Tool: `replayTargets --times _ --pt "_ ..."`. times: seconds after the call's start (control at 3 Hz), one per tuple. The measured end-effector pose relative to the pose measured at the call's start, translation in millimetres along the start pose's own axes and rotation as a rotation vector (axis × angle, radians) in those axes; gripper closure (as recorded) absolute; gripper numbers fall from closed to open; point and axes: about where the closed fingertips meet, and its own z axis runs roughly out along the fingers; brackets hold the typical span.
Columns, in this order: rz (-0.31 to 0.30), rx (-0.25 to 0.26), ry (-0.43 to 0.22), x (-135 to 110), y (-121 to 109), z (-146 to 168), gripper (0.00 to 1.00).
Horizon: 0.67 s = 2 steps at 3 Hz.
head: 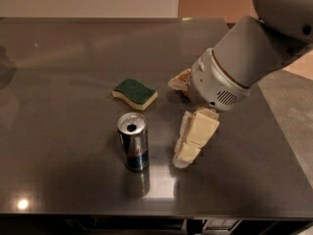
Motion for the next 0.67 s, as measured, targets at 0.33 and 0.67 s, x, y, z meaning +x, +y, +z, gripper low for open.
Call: replayTargets --times 0.33,0.67 --pt "-0.008 -0.012 -0.012 -5 1 16 0.00" --pt "-0.012 -0.021 -0.023 -10 1 28 0.00"
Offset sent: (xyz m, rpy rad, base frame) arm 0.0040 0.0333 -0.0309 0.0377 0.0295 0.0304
